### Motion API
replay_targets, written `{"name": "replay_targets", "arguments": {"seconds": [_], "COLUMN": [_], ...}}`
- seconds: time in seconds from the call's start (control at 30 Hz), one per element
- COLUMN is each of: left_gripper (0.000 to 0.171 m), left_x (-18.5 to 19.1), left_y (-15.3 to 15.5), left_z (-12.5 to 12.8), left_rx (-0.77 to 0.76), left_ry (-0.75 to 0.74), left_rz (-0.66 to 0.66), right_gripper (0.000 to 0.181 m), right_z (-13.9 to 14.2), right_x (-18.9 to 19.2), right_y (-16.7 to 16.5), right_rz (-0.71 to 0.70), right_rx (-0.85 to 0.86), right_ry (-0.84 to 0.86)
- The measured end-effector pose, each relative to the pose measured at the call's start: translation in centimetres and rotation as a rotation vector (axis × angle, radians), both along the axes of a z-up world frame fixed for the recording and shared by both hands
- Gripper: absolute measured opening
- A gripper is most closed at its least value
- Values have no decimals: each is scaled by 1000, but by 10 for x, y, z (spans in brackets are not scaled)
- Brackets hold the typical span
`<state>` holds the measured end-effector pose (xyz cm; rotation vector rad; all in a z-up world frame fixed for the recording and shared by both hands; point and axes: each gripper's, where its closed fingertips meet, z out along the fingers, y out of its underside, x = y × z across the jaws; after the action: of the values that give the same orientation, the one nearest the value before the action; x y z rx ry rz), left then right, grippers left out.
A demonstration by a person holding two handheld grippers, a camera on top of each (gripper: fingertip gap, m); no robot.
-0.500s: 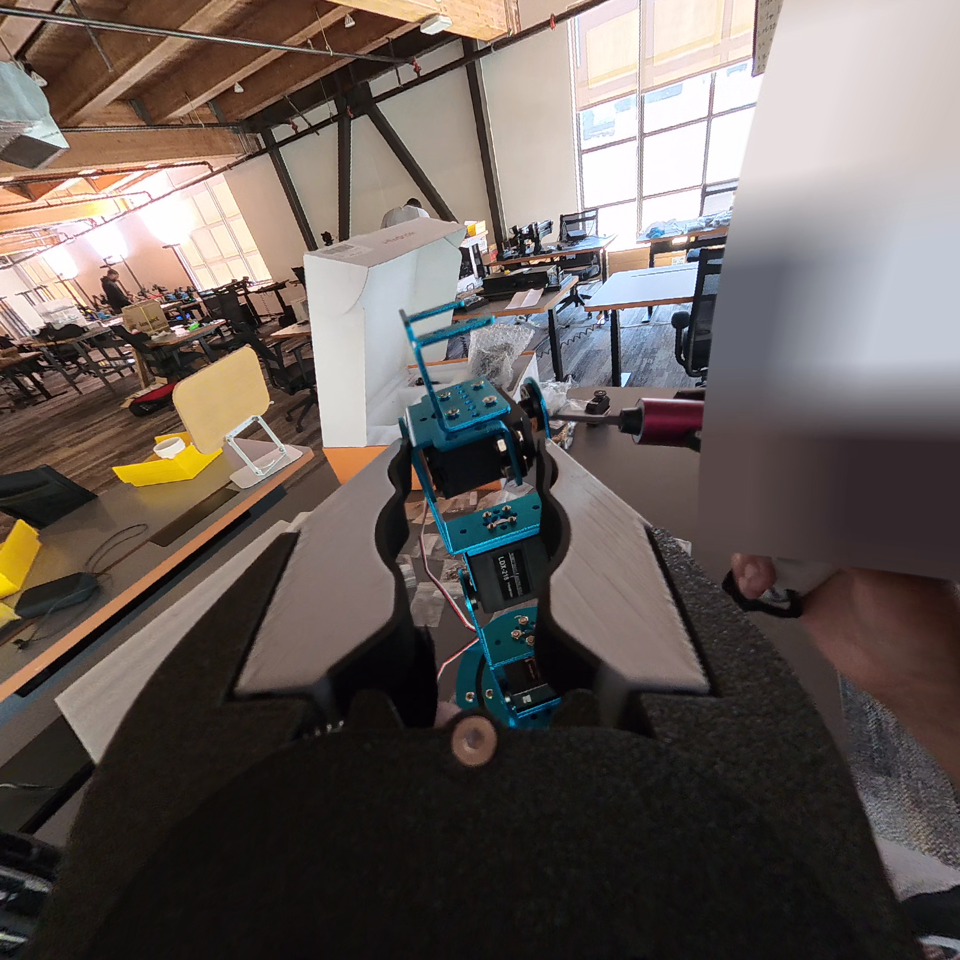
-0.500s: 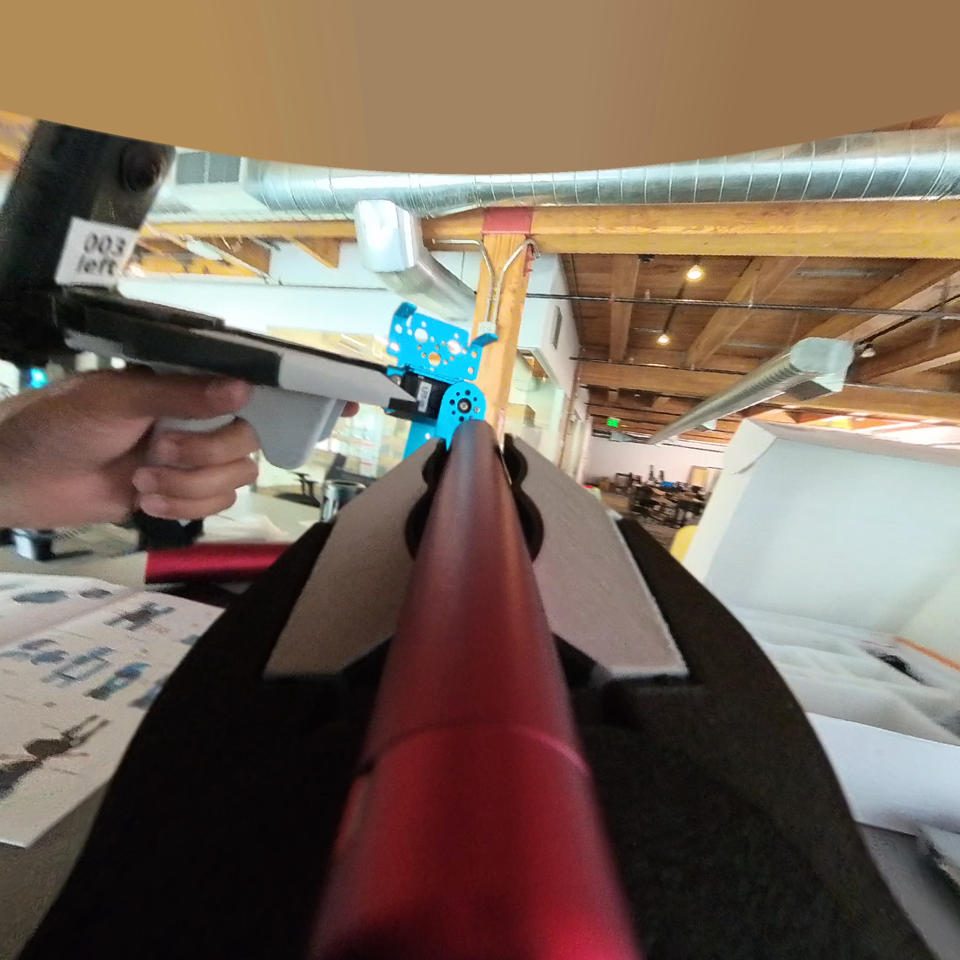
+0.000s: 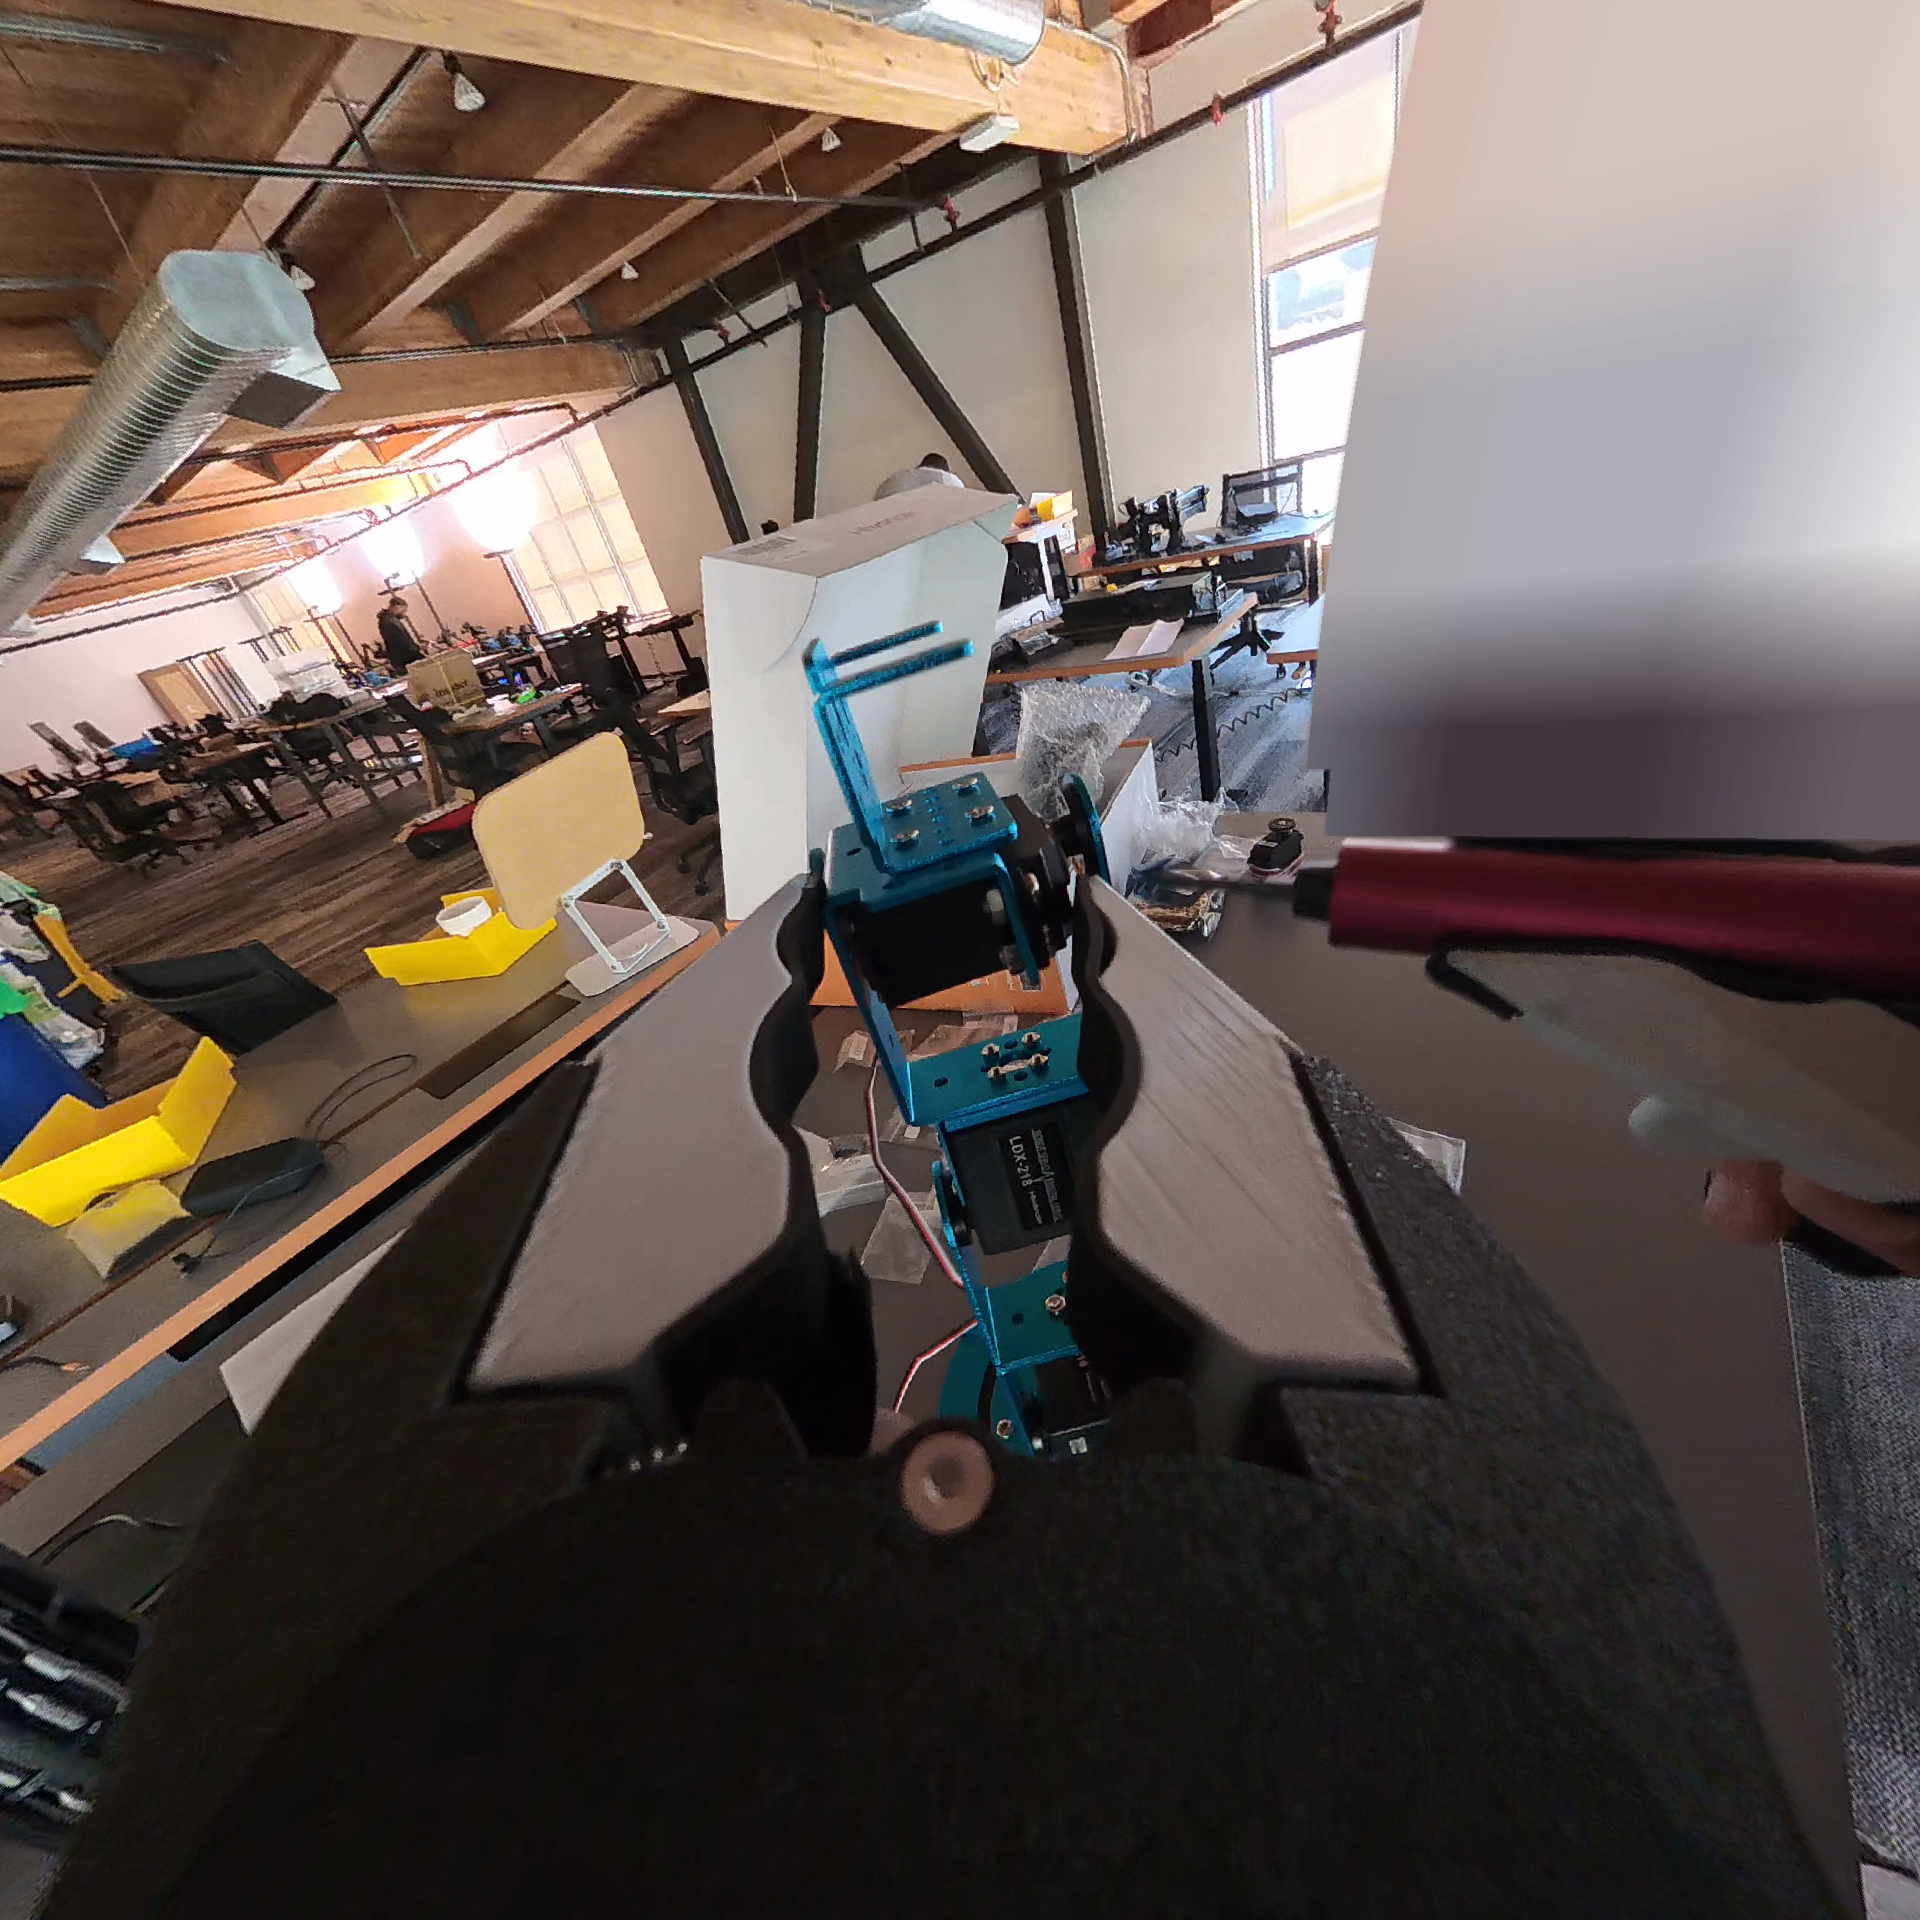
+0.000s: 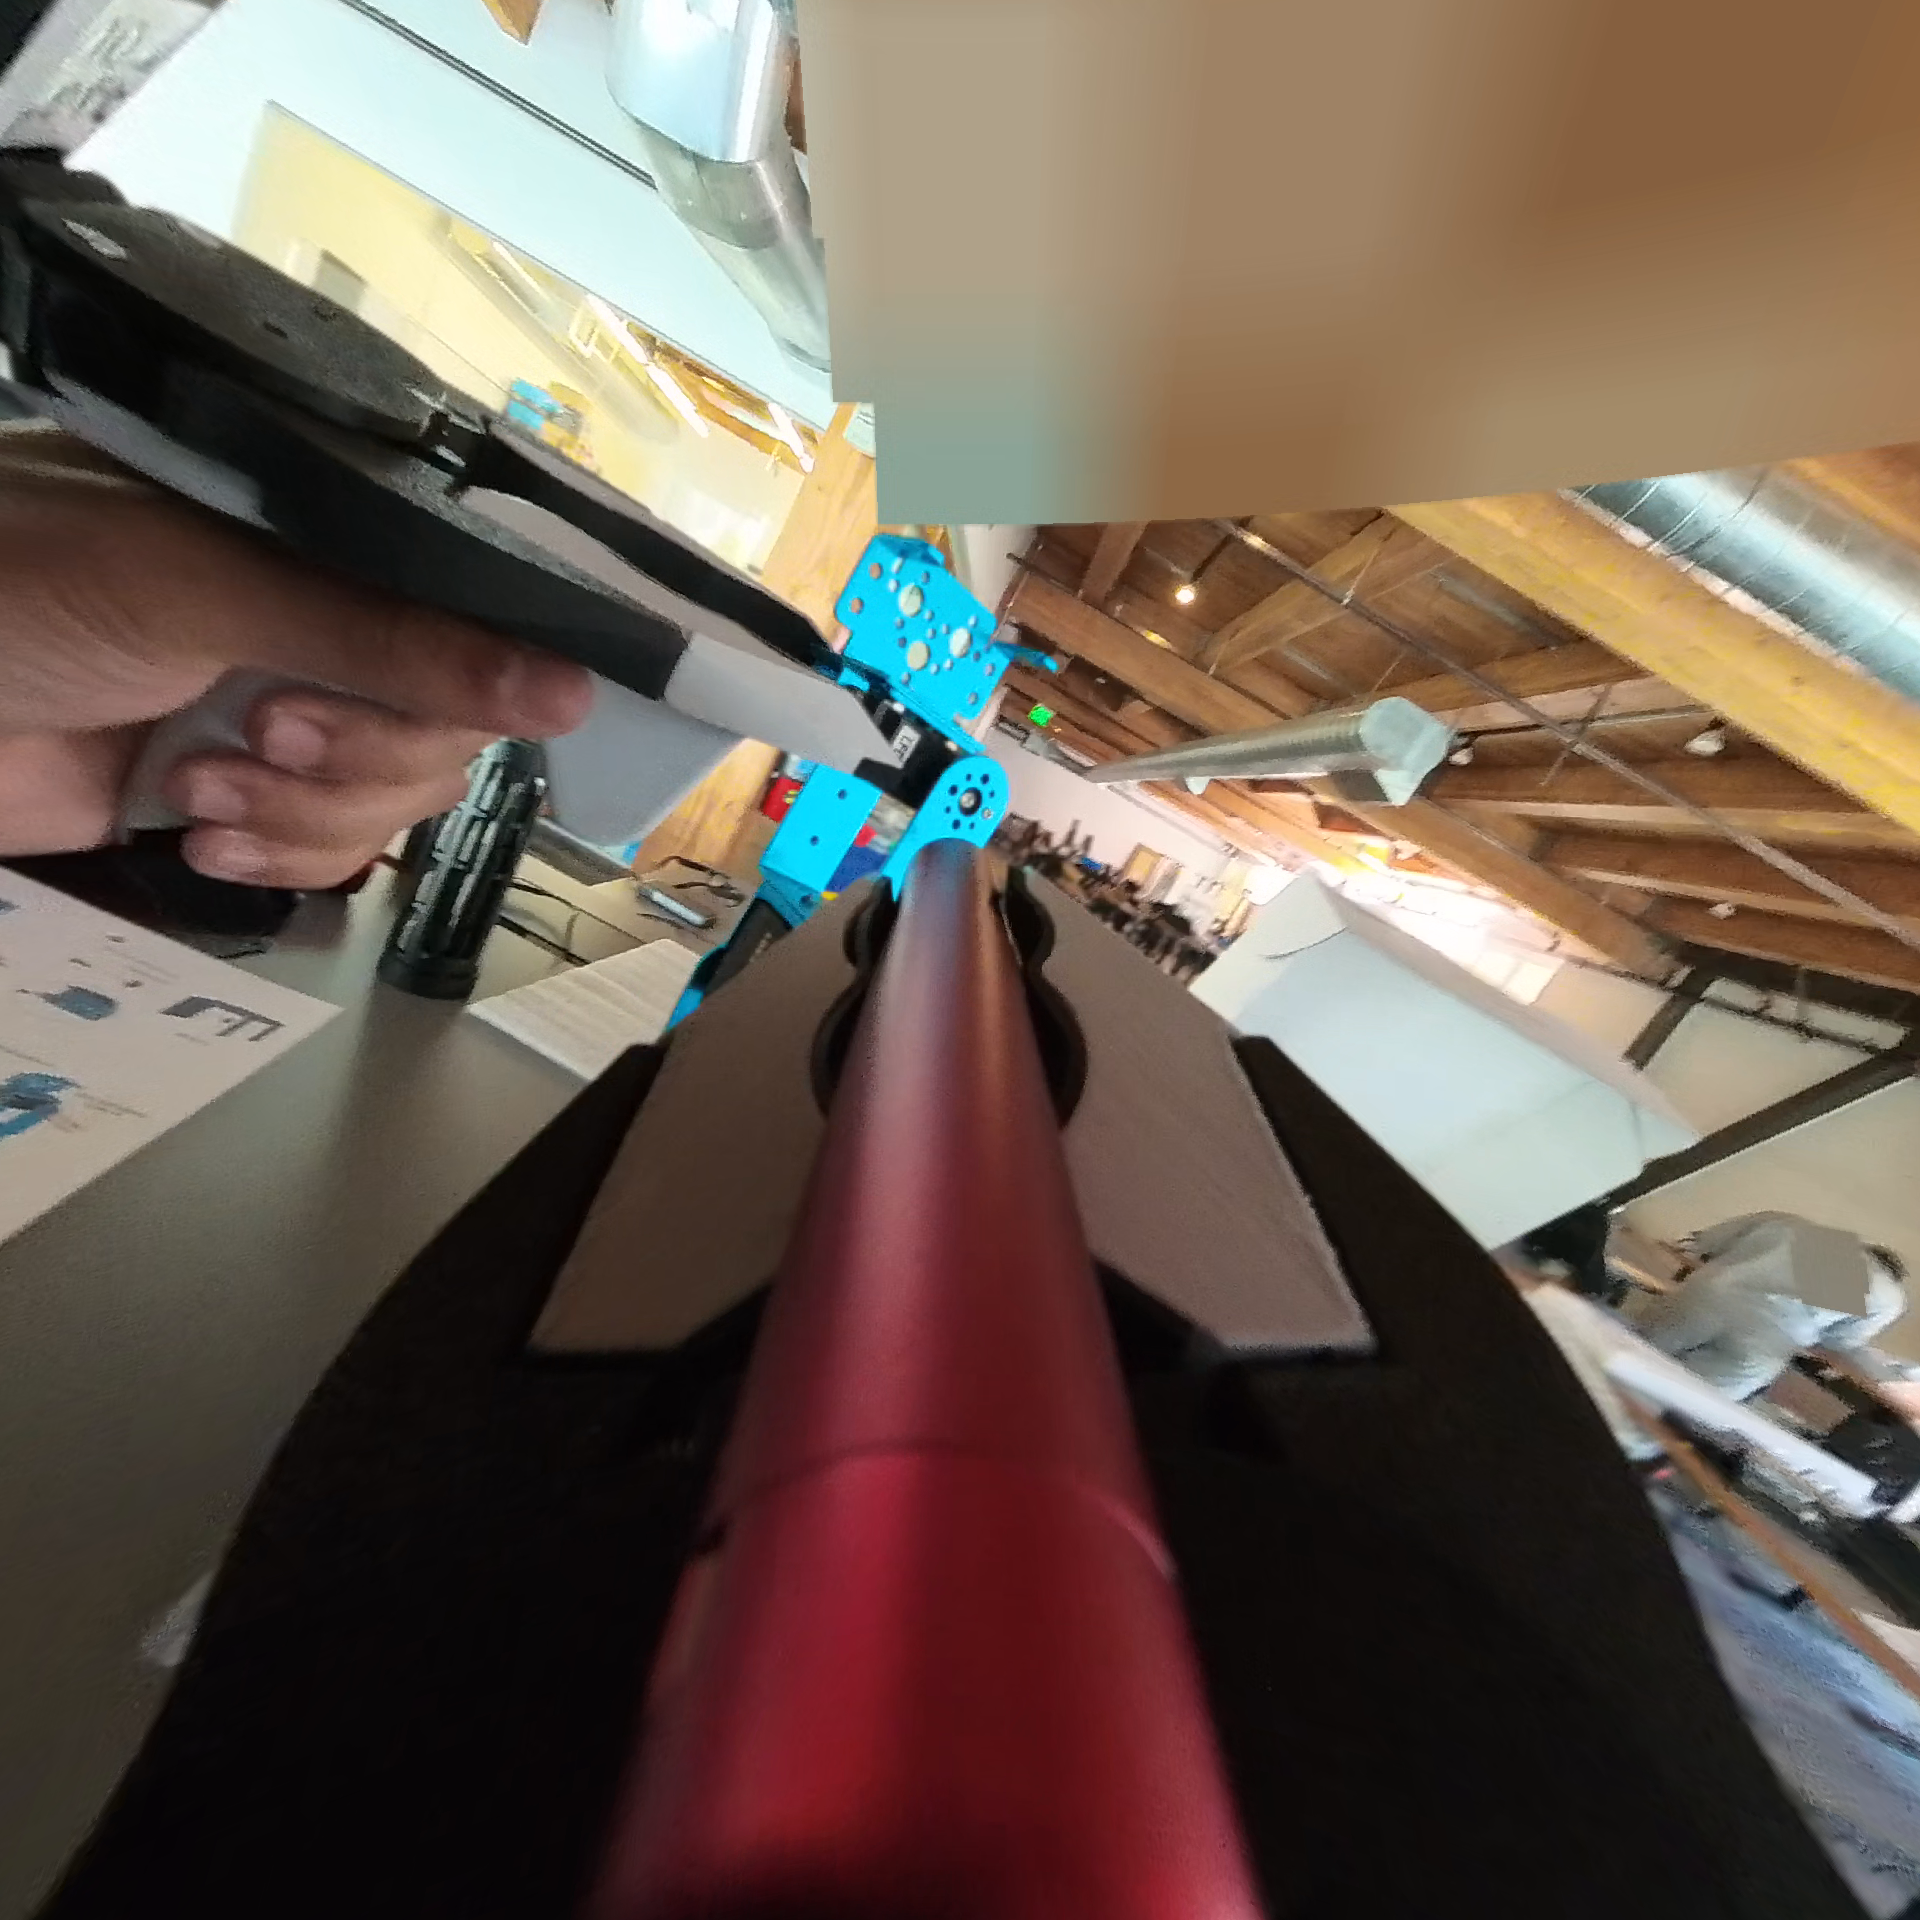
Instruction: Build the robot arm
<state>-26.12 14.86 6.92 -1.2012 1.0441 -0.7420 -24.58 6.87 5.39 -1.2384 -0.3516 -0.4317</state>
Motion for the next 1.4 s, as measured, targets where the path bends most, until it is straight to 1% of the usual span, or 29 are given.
{"name": "replay_targets", "arguments": {"seconds": [0.1, 0.17, 0.23, 0.33, 0.4, 0.47, 0.5, 0.53, 0.6, 0.67, 0.77, 0.93, 1.03, 1.27, 1.4], "left_gripper": [48, 52, 54, 51, 46, 39, 37, 35, 30, 30, 28, 27, 23, 1, 1], "left_x": [-2, -7, -15, -34, -36, -21, -11, -3, 8, 19, 28, 47, 55, 70, 74], "left_y": [-1, -4, -10, -20, -41, -66, -76, -82, -88, -97, -97, -107, -112, -98, -87], "left_z": [0, 2, 5, 9, 0, -24, -34, -39, -37, -31, -24, -27, -21, -18, -25], "left_rx": [9, 30, 47, 33, -11, -75, -82, -65, -36, -68, -102, 8, 27, 47, 77], "left_ry": [1, -13, -37, -119, -151, -95, -60, -36, -35, -64, -102, -47, -80, -84, -27], "left_rz": [23, 39, 57, 117, 104, 53, 47, 58, 89, 60, 80, 55, 49, 124, 174], "right_gripper": [22, 22, 22, 23, 22, 22, 22, 22, 22, 22, 23, 23, 22, 22, 22], "right_z": [0, 2, 3, -2, -4, -3, -2, -1, 0, 2, 6, 7, 5, 4, 1], "right_x": [4, 10, 20, 44, 54, 56, 55, 54, 53, 53, 51, 57, 65, 81, 91], "right_y": [-1, -6, -14, -23, -30, -37, -40, -44, -49, -55, -62, -67, -63, -51, -41], "right_rz": [54, 108, 180, 280, 378, 490, 537, 571, 614, 648, 736, 847, 902, 1004, 999], "right_rx": [-41, -74, -100, -150, -176, -210, -235, -258, -302, -336, -390, -453, -486, -526, -554], "right_ry": [95, 209, 347, 633, 815, 941, 984, 1004, 1018, 1018, 1048, 1097, 1135, 1192, 1140]}}
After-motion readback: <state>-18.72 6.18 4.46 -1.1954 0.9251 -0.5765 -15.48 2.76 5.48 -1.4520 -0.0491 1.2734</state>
